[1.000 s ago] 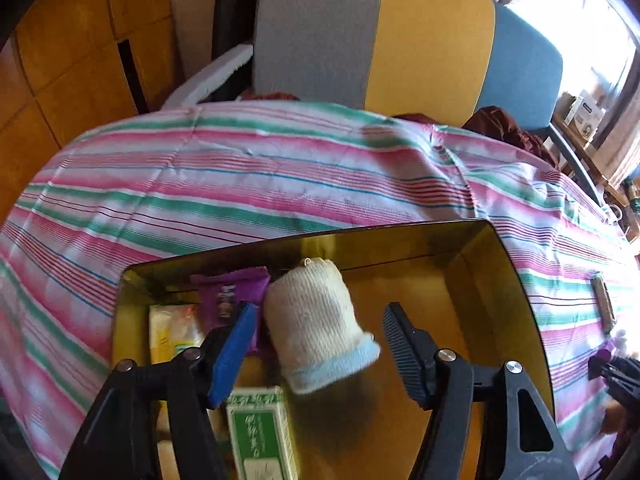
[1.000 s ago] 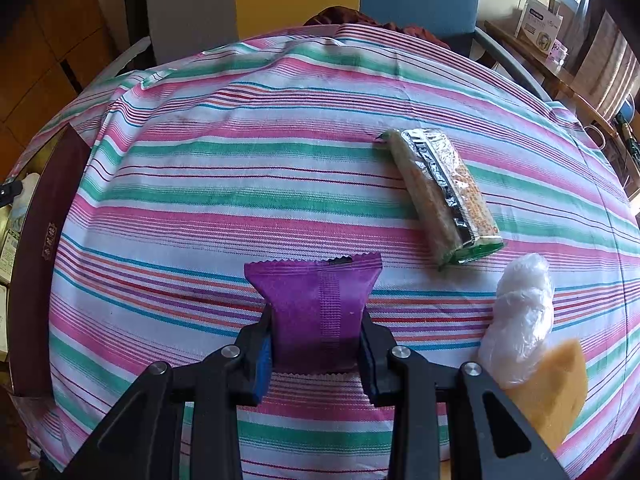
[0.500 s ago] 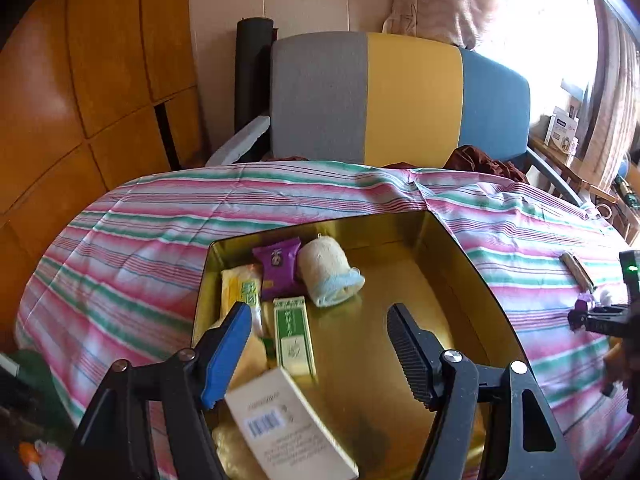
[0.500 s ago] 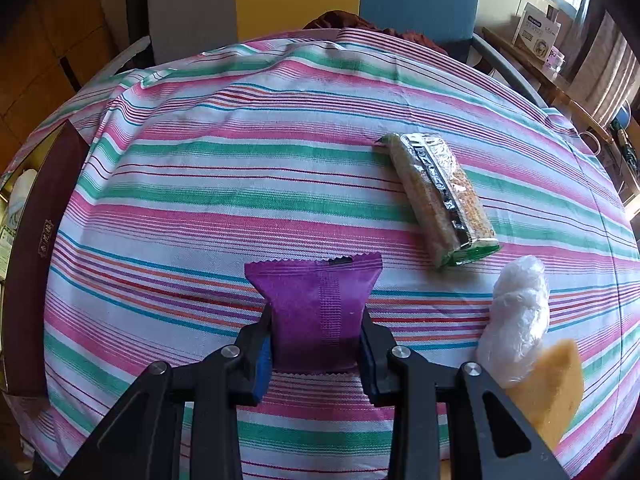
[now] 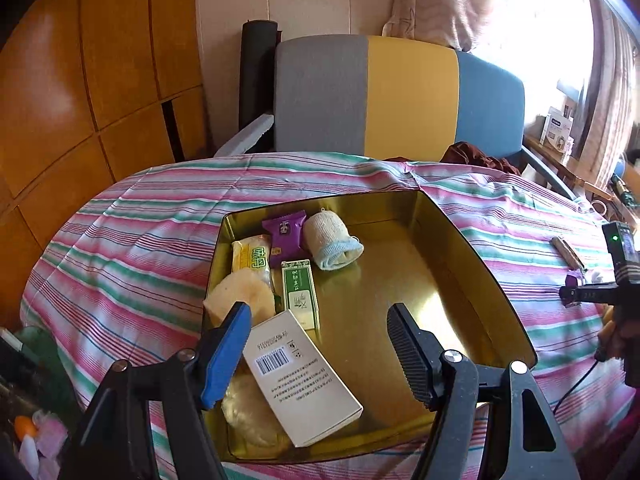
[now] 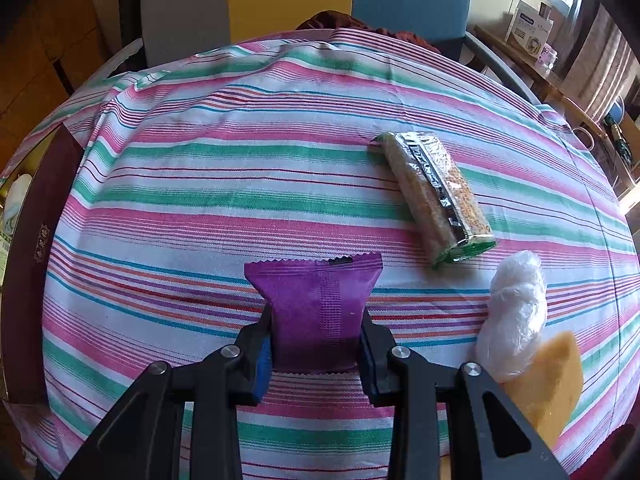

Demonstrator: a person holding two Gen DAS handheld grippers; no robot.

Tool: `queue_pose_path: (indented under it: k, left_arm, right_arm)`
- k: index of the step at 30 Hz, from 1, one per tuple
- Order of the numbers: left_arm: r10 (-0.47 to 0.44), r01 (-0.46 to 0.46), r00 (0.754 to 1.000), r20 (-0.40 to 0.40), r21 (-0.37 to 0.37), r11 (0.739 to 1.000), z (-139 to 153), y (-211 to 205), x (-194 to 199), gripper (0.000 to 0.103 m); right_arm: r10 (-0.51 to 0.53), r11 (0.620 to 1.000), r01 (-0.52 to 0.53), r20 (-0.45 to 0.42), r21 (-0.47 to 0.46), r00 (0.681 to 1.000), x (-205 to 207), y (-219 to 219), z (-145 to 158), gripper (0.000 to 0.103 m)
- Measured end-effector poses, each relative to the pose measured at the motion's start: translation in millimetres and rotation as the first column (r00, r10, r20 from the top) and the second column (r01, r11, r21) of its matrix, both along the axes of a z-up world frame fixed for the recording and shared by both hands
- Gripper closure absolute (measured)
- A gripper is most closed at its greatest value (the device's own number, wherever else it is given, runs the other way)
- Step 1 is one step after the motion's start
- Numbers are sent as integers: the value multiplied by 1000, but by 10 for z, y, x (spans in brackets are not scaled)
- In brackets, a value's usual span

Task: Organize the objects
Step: 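Carry the purple packet into the gold tray and open the right tool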

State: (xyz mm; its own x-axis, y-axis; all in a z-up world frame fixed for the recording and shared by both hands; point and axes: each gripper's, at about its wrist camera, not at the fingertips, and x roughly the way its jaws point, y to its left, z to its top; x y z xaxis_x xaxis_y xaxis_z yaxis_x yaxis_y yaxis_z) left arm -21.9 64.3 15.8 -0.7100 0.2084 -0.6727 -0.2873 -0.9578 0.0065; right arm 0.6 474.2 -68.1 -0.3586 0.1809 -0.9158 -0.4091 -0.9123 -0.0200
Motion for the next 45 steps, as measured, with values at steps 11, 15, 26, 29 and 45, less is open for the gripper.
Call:
queue_pose_path:
  k: [11,15,26,29,45]
  left_arm:
    - [16,-16,1000,11,11,1000,-59,-99,12,32]
    - [29,-30,999,13,33,999,-60,-178,14,32]
    - [122,-125,992,44,73,989,-136,-600,-32,32]
    - [138,-141,989,52,70,987,-171,-681,-45,32]
    - [177,-181,982,65,62,981,-267,-854,-67,32]
  right_arm:
    - [103,988,-123,-193,-95,976,-152,-702,699,69]
    - [202,963,-239,-259,-121,945,-294,-1196,961,69]
    - [424,856,-467,-215,-222,880,-1032,-2583,709,69]
    - [433,857,-458,-150,-238,889,-1295,-2805,439,69]
    - [397,875,-412,-112,-254,911,-1504,-2937,131,60]
